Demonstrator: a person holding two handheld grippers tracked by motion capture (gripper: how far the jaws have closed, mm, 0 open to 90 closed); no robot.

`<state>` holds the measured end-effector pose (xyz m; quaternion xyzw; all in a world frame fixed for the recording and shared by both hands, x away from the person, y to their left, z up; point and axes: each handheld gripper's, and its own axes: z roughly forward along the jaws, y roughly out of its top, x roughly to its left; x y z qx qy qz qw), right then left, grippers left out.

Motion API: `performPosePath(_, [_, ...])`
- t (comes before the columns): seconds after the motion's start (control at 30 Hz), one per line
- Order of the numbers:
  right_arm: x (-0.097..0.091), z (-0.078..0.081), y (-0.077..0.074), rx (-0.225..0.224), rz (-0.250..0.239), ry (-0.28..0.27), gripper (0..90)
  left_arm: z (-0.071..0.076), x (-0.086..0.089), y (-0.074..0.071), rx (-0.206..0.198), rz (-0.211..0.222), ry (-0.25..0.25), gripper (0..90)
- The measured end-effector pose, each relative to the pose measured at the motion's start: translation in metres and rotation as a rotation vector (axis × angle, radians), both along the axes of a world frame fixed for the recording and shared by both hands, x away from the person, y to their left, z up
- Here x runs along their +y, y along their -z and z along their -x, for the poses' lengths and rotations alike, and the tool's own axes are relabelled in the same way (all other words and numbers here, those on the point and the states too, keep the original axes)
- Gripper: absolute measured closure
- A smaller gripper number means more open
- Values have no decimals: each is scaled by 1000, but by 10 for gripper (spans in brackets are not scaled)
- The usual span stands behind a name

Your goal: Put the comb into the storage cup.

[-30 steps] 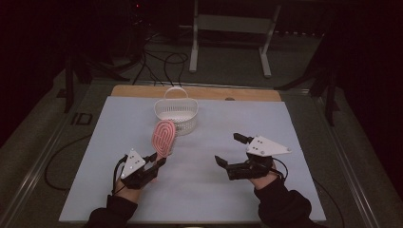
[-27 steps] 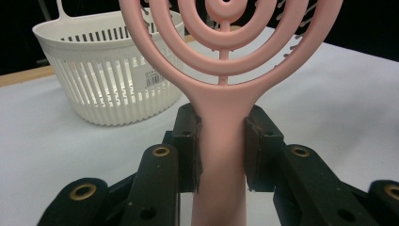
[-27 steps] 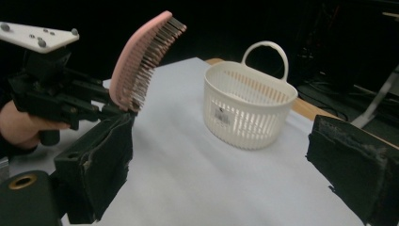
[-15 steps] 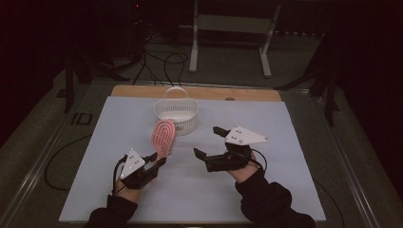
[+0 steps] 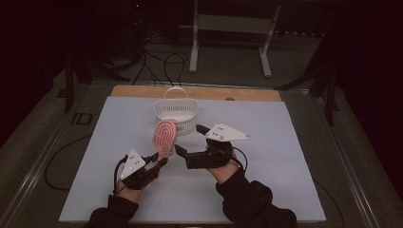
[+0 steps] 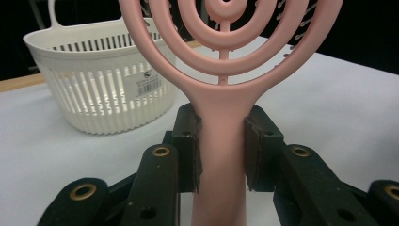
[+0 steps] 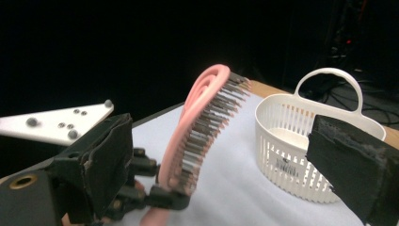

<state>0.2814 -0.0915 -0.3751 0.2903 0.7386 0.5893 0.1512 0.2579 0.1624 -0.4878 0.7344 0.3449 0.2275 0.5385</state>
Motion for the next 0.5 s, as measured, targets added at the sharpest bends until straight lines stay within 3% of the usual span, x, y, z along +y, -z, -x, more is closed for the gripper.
performPosePath(0.07, [6,-1,0,14,-15,9,74,0,0,0,-3,1,3,705])
performPosePath(0.23, [19,-3,1,63,-79,123,74,1,-1,0,-8,6,0,705])
performPosePath(0.5, [35,-5,5,132,-123,170,82,1,-1,0,-9,8,-1,705])
